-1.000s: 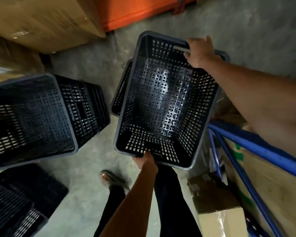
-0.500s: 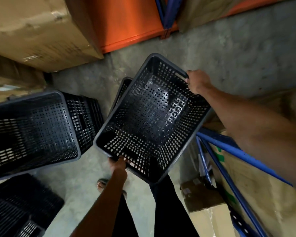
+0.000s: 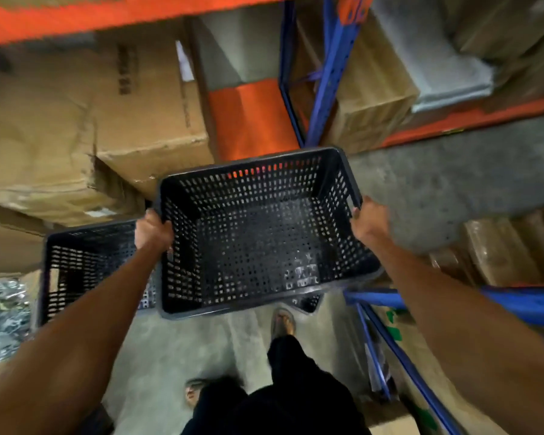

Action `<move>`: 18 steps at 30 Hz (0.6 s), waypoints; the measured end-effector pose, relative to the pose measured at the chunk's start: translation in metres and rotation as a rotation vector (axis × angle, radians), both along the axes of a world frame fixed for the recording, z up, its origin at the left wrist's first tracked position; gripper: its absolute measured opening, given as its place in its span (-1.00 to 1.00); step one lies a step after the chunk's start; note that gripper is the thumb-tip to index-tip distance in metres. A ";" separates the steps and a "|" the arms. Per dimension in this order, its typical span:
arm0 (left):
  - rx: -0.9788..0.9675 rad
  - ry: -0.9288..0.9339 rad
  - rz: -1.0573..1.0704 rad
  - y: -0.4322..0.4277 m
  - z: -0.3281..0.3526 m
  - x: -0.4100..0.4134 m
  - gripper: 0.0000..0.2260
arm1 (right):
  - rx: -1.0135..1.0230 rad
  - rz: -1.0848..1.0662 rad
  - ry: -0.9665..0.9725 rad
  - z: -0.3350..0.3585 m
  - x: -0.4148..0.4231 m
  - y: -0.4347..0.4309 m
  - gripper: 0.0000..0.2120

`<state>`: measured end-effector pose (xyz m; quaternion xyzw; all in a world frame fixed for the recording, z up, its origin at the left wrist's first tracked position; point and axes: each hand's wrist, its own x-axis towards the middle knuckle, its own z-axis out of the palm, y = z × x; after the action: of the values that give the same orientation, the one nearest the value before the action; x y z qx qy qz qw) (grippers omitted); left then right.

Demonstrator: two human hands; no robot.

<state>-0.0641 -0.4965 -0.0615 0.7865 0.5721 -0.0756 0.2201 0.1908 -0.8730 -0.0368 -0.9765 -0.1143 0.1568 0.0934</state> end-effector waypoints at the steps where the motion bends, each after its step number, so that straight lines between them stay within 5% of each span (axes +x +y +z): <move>1: 0.043 -0.015 -0.015 0.016 0.023 -0.011 -0.64 | 0.013 0.054 -0.017 0.010 -0.015 0.013 -0.61; 6: 0.208 -0.081 0.010 0.075 0.098 -0.064 -0.59 | 0.133 0.143 -0.103 0.027 -0.091 0.075 -0.29; 11: 0.128 -0.268 0.159 0.147 0.121 -0.164 -0.64 | 0.246 0.053 -0.121 0.024 -0.174 0.161 -0.29; 18: 0.201 -0.154 -0.014 0.256 0.084 -0.284 -0.69 | 0.249 0.048 -0.094 0.003 -0.275 0.279 -0.37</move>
<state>-0.3479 -0.2405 0.0229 0.8119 0.5528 0.0412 0.1829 -0.0847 -0.5937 -0.0336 -0.9606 -0.1606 0.0978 0.2046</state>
